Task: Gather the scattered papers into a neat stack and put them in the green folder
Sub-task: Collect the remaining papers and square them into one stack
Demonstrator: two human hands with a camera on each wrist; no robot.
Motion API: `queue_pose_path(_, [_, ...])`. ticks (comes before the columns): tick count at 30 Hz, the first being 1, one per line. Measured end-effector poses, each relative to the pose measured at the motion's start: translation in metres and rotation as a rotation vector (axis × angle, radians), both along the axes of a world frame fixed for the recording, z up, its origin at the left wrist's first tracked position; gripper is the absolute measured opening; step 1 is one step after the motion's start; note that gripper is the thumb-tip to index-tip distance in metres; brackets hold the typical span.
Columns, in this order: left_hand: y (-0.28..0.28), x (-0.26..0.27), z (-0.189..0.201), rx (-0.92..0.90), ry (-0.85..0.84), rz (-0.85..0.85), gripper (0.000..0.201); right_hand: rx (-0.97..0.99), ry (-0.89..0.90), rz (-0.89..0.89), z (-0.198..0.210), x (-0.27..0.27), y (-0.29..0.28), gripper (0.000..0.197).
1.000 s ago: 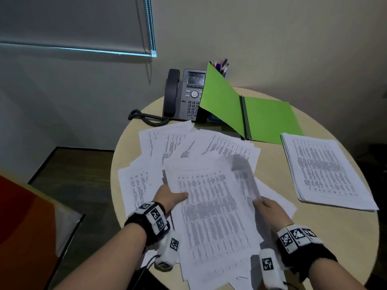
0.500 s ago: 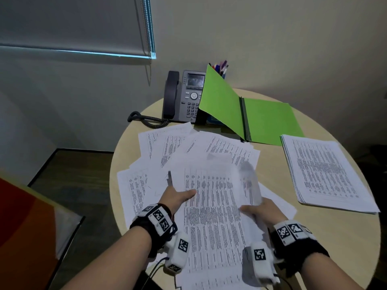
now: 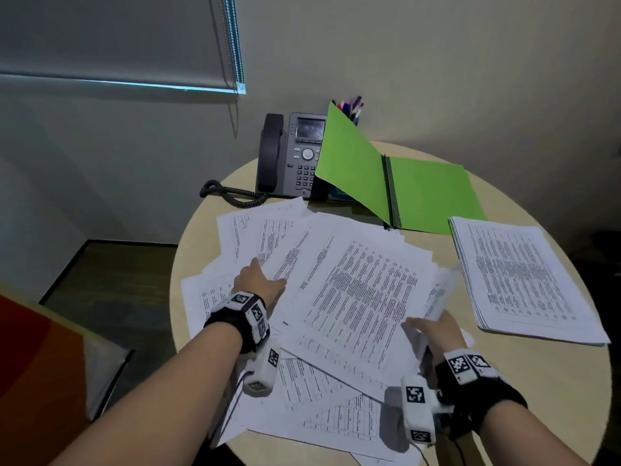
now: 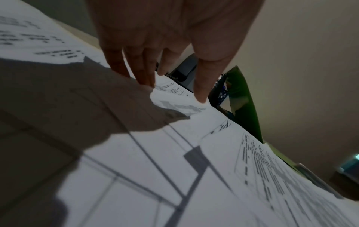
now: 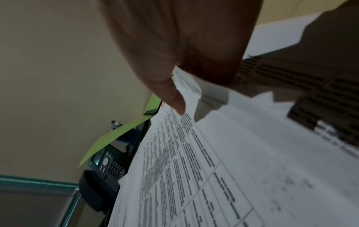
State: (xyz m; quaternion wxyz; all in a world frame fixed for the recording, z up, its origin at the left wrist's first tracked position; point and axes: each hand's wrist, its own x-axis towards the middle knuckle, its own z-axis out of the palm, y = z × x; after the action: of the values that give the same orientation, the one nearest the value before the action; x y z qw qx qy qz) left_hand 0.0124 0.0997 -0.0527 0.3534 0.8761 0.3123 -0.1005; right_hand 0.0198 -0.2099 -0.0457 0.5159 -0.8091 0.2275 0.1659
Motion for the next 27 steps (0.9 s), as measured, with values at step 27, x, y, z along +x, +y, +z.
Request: queue_pose_path(27, [0.011,-0.032,-0.014,-0.247,-0.115,0.275,0.025,-0.052,-0.015,0.252,-0.010,0.010,0.022,0.012])
